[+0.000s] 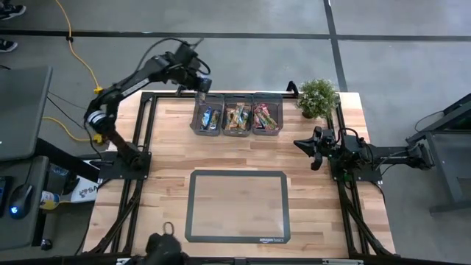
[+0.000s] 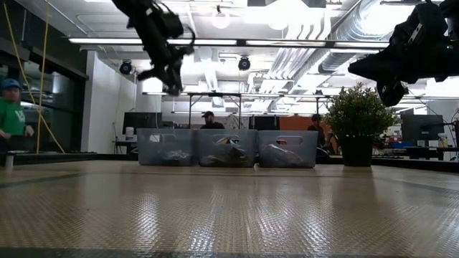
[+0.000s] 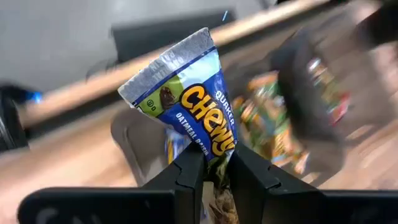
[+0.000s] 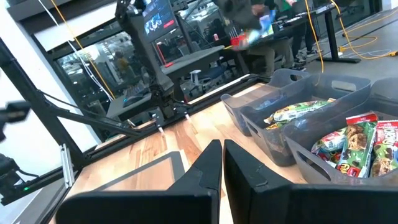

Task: Pick and place Granola Bars by type
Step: Put the blue granola bar into the left black bin

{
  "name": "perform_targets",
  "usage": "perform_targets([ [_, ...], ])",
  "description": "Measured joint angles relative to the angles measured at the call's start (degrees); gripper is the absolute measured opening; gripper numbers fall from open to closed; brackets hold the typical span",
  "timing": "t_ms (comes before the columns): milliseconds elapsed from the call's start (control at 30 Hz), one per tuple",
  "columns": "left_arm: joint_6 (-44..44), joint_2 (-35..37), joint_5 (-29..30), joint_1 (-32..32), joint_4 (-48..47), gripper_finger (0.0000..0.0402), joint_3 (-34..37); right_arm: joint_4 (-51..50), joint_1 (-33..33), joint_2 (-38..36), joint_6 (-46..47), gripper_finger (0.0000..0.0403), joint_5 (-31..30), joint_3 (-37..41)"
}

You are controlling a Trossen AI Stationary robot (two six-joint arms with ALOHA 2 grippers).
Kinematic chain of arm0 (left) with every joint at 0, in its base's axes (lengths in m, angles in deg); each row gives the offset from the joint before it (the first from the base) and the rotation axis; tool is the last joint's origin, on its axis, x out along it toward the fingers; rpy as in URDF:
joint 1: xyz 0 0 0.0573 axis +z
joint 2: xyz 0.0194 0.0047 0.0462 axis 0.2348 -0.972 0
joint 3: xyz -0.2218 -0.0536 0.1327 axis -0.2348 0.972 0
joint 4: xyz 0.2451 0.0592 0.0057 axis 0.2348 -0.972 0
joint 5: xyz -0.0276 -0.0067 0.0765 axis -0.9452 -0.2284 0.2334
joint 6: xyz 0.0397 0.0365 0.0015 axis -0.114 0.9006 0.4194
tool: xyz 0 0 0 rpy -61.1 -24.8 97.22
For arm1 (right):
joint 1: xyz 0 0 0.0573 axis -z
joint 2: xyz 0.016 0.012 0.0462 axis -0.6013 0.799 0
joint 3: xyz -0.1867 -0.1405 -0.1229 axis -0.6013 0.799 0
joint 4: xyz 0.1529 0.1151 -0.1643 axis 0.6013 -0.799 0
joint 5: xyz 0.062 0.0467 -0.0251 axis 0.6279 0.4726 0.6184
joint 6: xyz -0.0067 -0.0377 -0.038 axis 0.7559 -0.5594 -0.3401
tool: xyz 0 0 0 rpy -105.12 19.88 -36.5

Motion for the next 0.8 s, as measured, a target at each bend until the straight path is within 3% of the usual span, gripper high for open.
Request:
perform_targets([
  [367,-5.91,-10.91,4.22,-2.77,-6.17,0.0059,-0.03,0.00,0.00,0.00,0.02,0.0000,-0.02,-0.02],
  [467,-7.85,-12.75,8.39,-4.65,-6.27,0.0059,-0.05,0.00,0.00,0.00,0.01,0.0000,0.00,-0.02],
  [800,-10.76,-16.74,11.09,-10.05,-5.27,0.0059,-0.02,0.00,0.00,-0.02,0.00,0.0000,-0.02,-0.02],
])
